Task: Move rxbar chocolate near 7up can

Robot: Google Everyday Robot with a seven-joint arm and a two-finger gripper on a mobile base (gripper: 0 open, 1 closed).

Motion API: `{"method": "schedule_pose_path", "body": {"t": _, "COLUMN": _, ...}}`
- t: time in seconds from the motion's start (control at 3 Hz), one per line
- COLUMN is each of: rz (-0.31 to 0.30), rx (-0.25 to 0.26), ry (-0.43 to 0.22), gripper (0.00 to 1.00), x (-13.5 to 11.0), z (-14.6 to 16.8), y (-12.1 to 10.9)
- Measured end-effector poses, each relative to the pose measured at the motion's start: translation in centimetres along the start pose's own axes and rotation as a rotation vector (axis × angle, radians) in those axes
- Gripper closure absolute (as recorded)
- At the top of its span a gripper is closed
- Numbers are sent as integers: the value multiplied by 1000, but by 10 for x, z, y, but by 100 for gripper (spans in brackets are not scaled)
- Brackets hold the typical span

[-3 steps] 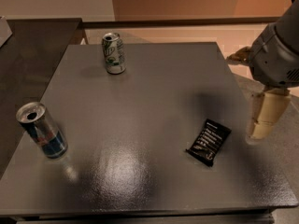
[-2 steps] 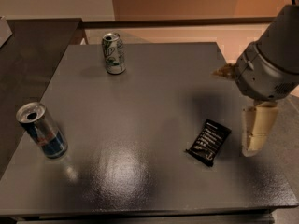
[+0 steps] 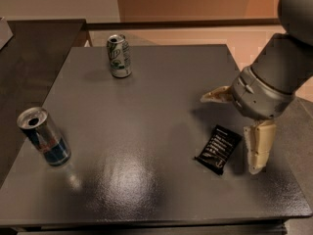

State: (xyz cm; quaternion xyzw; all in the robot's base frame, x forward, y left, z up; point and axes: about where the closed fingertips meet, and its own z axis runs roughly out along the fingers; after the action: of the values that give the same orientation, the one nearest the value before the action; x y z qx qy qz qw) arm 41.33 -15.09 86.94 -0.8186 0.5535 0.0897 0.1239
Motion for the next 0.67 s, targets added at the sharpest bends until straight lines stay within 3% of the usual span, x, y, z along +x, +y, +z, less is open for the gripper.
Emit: {"method": "schedule_pose_path", "body": {"t": 0.67, "rz": -86, "rx": -37, "ry": -108, "gripper": 0, "x": 0, "z": 28, "y": -3}}
